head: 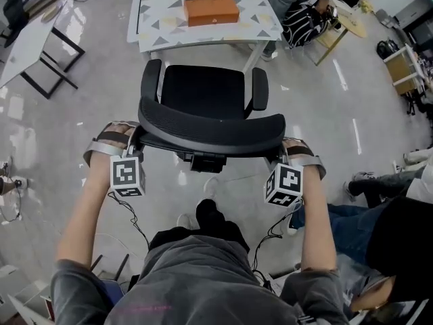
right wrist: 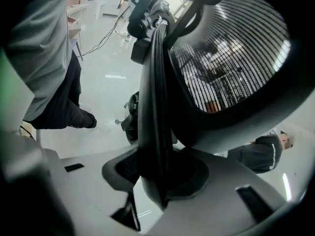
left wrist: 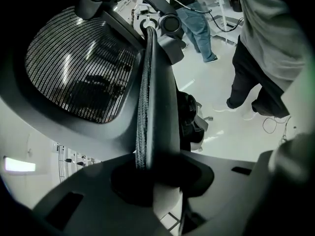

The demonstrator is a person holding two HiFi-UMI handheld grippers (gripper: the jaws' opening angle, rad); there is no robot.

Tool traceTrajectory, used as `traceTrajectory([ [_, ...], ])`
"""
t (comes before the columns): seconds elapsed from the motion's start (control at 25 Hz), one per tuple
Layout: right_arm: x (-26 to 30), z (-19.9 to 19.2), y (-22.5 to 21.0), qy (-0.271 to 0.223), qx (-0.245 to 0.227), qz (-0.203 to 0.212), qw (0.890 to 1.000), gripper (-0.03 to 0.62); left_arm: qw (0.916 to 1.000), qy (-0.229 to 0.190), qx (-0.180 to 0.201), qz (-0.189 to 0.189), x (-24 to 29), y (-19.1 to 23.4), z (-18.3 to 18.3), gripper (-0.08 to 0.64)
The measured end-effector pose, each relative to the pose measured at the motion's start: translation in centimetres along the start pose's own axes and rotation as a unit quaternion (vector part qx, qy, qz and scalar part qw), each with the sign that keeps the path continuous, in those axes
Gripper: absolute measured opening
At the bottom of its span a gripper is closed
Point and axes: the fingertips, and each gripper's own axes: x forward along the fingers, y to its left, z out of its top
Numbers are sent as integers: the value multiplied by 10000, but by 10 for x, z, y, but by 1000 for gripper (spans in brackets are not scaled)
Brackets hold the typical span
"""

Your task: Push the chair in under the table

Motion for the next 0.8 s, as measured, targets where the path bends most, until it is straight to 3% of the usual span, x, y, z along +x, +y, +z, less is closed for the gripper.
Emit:
traceTrajectory([
  [0.8, 75, -37, -130, -254, -268, -116, 9993, 126, 9991, 360, -196, -132, 92, 107, -1, 100],
])
